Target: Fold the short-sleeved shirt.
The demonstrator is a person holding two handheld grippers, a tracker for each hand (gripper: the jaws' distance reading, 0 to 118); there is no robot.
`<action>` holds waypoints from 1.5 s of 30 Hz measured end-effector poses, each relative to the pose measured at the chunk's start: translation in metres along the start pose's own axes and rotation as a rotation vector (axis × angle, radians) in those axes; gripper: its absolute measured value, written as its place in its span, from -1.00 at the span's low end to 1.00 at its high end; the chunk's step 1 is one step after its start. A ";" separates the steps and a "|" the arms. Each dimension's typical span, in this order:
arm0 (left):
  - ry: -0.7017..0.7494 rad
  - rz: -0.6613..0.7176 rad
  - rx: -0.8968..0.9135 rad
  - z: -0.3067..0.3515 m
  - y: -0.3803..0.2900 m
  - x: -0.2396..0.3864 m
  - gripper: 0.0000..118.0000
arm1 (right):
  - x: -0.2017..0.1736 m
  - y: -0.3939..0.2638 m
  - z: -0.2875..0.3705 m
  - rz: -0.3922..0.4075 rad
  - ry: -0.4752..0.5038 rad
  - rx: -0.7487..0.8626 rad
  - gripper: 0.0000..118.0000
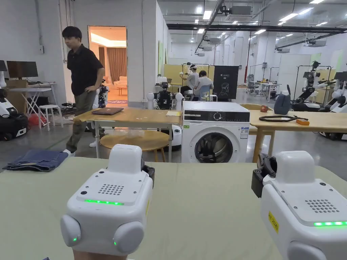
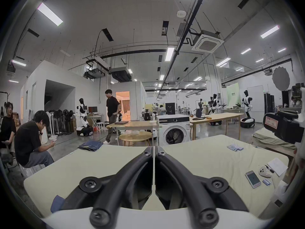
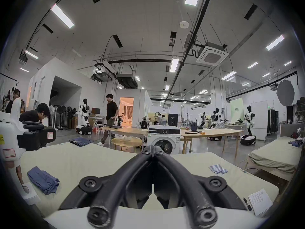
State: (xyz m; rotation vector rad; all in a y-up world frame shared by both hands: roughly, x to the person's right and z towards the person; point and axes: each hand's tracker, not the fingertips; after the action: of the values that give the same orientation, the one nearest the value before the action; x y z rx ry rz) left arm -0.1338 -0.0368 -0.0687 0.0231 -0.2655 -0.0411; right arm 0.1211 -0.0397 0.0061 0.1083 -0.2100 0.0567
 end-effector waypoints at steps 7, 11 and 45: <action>0.002 0.010 -0.012 -0.001 -0.003 -0.005 0.57 | 0.003 -0.002 -0.003 -0.029 0.006 -0.018 0.68; 0.010 0.021 0.027 0.004 -0.008 -0.009 0.84 | 0.006 -0.008 -0.002 -0.021 -0.003 -0.001 1.00; 0.025 -0.005 0.038 0.011 -0.009 -0.005 0.84 | 0.001 0.006 -0.011 -0.101 -0.102 -0.200 1.00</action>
State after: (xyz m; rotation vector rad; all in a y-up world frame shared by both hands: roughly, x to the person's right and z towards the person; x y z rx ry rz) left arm -0.1414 -0.0459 -0.0596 0.0624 -0.2409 -0.0409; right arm 0.1243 -0.0321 -0.0036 -0.0781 -0.3109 -0.0702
